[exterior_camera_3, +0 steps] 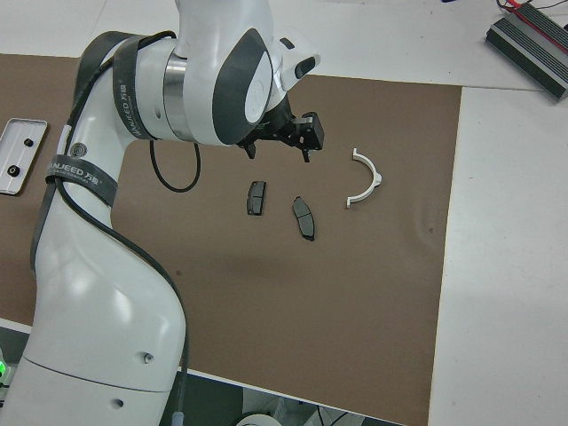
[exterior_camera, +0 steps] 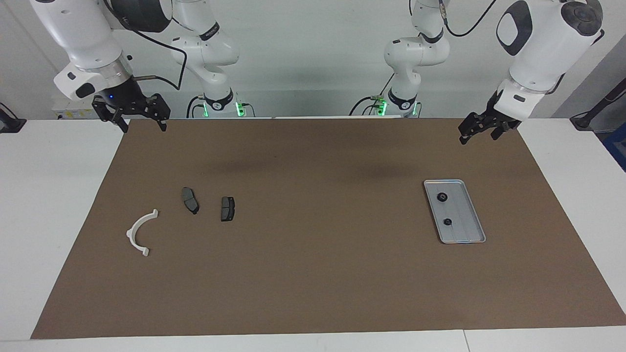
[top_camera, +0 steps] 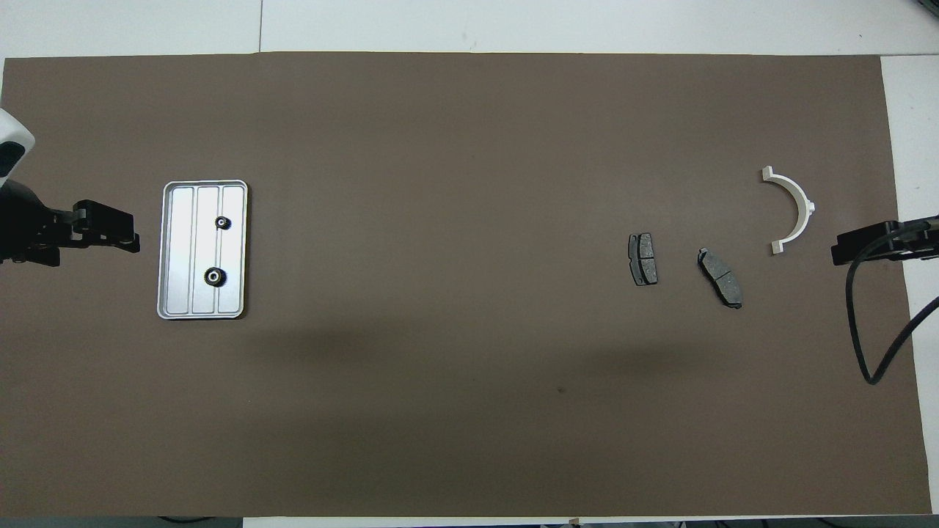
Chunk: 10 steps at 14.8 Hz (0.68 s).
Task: Place bearing gear from tray to pile
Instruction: 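Move the left gripper over the silver tray toward the black bearings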
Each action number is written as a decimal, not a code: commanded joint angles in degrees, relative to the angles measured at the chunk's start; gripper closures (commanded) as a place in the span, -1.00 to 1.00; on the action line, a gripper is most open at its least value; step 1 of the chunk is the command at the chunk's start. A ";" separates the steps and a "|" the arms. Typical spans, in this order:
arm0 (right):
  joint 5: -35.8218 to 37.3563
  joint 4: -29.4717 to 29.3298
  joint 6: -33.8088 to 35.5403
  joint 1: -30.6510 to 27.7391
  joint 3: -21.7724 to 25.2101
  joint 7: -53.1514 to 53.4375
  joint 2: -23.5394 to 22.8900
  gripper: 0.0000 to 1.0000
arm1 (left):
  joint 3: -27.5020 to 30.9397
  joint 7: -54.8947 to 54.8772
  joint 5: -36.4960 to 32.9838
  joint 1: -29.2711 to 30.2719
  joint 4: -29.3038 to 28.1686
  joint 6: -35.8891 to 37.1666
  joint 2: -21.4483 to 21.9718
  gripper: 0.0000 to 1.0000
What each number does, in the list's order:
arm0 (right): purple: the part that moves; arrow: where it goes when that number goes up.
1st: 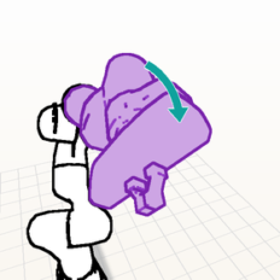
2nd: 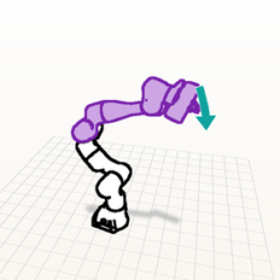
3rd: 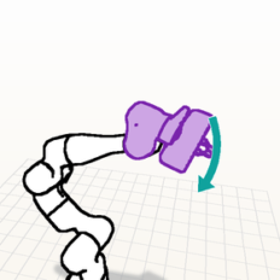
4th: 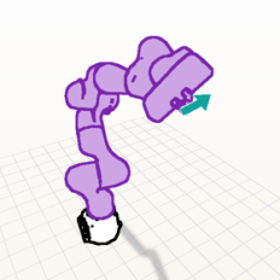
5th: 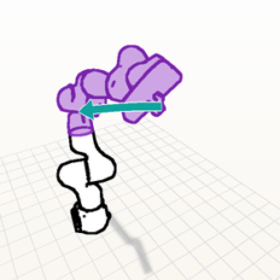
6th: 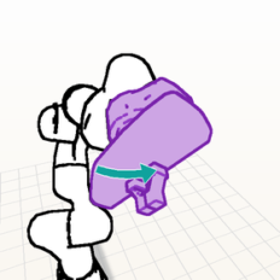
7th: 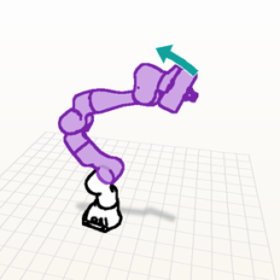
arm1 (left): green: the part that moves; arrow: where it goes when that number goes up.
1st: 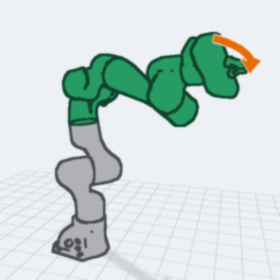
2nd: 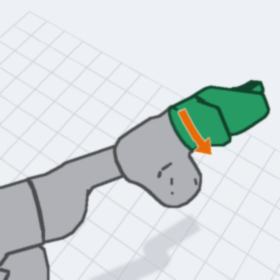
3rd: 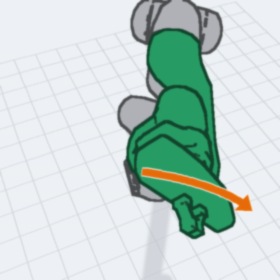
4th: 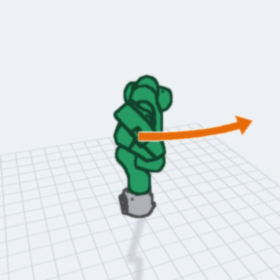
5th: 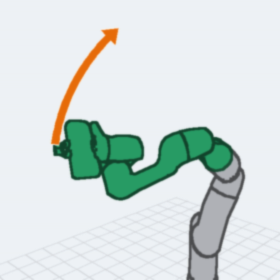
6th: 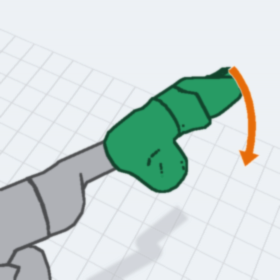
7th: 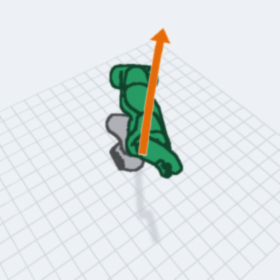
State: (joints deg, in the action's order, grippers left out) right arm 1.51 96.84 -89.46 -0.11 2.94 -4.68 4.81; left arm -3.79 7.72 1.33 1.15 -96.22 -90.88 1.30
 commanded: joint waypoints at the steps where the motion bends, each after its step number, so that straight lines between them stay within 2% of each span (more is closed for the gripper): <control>1: 0.51 0.02 -0.19 -0.06 0.05 -0.24 0.38 -1.00 | -0.61 -0.87 -0.45 0.79 0.51 -0.26 -0.33 -1.00; 7: 0.08 0.19 -0.28 -0.50 -0.04 -0.42 0.47 -1.00 | -0.52 -0.87 -0.54 0.34 -1.77 -3.51 0.46 -1.00; 10: -0.10 0.37 -0.46 -0.24 -0.04 -0.50 0.55 -1.00 | -0.52 -0.61 -0.54 0.96 -8.77 -9.82 3.43 -1.00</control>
State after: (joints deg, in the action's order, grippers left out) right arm 1.49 96.80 -89.46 -0.19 3.00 -4.68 4.81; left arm -4.05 7.65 1.32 1.16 -98.41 -95.62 1.45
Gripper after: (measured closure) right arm 0.000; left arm 0.000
